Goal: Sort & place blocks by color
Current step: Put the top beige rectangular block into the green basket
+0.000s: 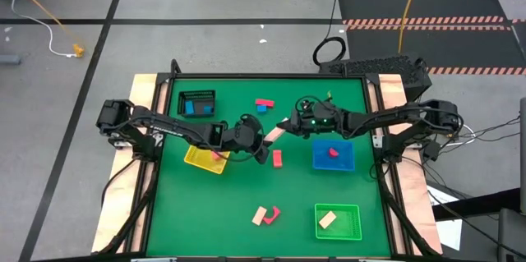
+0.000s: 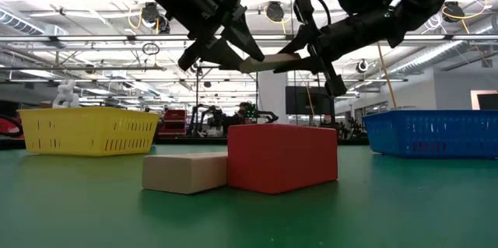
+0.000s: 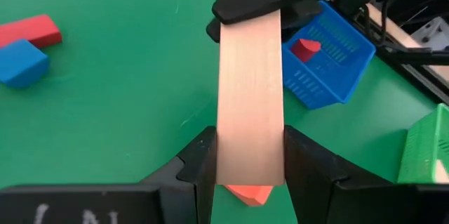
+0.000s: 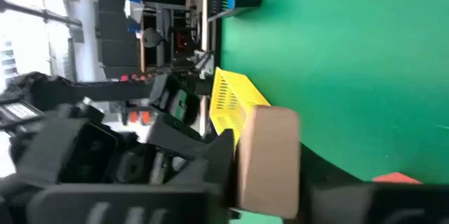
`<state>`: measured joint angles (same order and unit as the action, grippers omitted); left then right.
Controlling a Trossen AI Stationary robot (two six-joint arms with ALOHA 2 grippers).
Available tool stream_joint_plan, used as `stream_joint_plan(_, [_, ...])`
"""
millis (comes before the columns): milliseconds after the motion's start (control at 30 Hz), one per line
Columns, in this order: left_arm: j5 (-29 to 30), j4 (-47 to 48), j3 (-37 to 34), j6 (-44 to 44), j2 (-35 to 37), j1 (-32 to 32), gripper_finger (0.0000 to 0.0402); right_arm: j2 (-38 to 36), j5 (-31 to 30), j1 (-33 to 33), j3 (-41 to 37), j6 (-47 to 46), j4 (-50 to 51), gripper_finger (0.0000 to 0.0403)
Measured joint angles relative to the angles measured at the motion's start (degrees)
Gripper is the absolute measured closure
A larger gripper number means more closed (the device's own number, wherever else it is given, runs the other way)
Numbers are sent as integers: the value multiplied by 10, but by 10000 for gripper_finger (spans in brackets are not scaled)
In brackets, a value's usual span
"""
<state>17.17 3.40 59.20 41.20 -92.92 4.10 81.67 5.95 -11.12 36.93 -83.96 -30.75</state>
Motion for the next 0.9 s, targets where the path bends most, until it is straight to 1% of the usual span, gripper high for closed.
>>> stream_joint_plan(167, [4,-2,0,-24,0,0,270,0,5,-1,0,13,-12,361])
stream_joint_plan(200, [3,-3,0,-24,0,0,262,0,14,-4,0,13,-13,361])
stream_joint_plan(267, [-2,-8,0,-17,0,0,233,0,39,-10,0,26,-15,361])
stream_joint_plan(333, [-3,-14,0,-14,1,0,195,0,64,-21,0,37,-6,361])
stream_joint_plan(433, [-8,-14,0,-1,1,0,142,-7,98,-44,-1,64,23,361])
stream_joint_plan(500, [-14,-17,0,10,1,0,114,-17,122,-62,-1,88,48,361])
stream_joint_plan(600, [-22,-23,0,27,1,0,82,-47,168,-82,-2,136,118,361])
stream_joint_plan(700, [-23,-22,0,44,1,0,62,-96,212,-85,-1,152,182,361])
stream_joint_plan(800, [-24,-19,0,52,1,0,53,-150,250,-62,-1,135,220,361])
stream_joint_plan(900, [-23,-19,0,56,1,0,52,-204,279,-21,-1,104,260,361])
